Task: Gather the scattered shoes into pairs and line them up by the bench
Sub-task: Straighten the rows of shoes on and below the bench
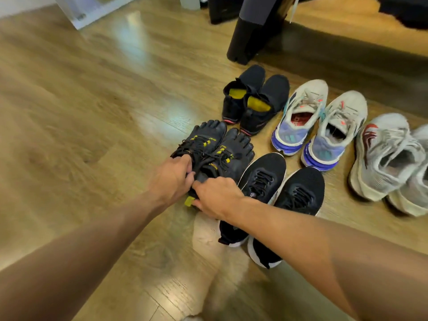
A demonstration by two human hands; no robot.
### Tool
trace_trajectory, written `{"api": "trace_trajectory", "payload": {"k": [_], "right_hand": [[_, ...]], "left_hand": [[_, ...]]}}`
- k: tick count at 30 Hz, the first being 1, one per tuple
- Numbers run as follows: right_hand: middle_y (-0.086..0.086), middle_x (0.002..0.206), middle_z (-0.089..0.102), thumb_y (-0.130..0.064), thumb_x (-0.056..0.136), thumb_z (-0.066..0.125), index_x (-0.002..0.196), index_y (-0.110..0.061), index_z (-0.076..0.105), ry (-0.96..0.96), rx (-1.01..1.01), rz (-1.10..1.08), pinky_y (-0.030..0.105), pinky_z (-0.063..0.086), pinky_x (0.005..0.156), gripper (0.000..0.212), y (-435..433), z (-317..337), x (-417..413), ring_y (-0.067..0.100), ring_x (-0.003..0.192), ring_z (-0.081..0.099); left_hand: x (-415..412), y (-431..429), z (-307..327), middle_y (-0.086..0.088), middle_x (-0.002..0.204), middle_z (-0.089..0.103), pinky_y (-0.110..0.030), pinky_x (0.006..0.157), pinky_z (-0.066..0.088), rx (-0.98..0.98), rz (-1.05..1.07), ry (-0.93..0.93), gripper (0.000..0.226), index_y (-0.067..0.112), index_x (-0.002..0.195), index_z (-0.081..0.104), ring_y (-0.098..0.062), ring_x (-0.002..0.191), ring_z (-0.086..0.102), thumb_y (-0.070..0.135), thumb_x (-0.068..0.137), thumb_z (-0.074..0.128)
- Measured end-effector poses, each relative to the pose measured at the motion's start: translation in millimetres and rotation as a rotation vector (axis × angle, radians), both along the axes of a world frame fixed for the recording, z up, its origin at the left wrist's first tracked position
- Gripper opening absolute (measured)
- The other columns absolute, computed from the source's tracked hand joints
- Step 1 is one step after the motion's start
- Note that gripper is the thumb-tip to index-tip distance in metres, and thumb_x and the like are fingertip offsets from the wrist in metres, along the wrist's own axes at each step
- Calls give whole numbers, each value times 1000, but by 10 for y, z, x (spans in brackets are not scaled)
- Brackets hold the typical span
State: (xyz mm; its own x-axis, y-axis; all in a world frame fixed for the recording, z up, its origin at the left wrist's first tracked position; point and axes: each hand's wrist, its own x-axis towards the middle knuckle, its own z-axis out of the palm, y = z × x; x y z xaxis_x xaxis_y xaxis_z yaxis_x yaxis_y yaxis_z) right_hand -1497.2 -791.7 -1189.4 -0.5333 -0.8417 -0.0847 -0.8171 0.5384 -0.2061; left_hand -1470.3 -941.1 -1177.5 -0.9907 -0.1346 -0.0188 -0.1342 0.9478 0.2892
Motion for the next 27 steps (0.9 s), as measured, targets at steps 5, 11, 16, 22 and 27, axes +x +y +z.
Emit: {"api": "trace_trajectory", "payload": {"k": [5,11,16,22,27], "right_hand": [[11,102,65,-29,94,51,120,-23,52,-74,35,-22,36,37,60,27,-36,43,1,38,89,64],[10,102,64,-20,92,52,114,-20,52,-150,4,-122,37,34,59,22,-77,9,107,38,89,62],[10,101,60,-14,94,51,110,-17,52,-218,-3,-141,37,34,59,17,-73,59,153,38,89,60],[14,95,57,-9,92,49,108,-17,55,-328,28,-202,36,35,63,19,-95,154,206,37,90,58],[13,115,54,-17,92,56,123,-12,49,-296,27,-211,38,38,68,32,-50,252,216,39,103,58]], "left_hand": [[19,-105,-38,-12,86,67,-34,78,35,-245,-69,-201,10,14,91,56,-33,94,54,22,87,51],[63,-196,-5,-12,85,54,-36,75,46,-198,-91,-284,15,15,100,56,-34,94,55,24,91,47],[64,-130,6,-5,83,42,-30,64,37,-247,-62,-257,10,19,98,56,-30,69,51,24,93,50],[30,-177,-29,-7,83,46,-31,67,43,-165,-51,-241,12,18,95,62,-33,73,53,22,89,52],[-18,-83,47,-5,87,53,-39,78,48,-87,-135,-124,10,14,89,61,-31,93,53,11,84,53]]}}
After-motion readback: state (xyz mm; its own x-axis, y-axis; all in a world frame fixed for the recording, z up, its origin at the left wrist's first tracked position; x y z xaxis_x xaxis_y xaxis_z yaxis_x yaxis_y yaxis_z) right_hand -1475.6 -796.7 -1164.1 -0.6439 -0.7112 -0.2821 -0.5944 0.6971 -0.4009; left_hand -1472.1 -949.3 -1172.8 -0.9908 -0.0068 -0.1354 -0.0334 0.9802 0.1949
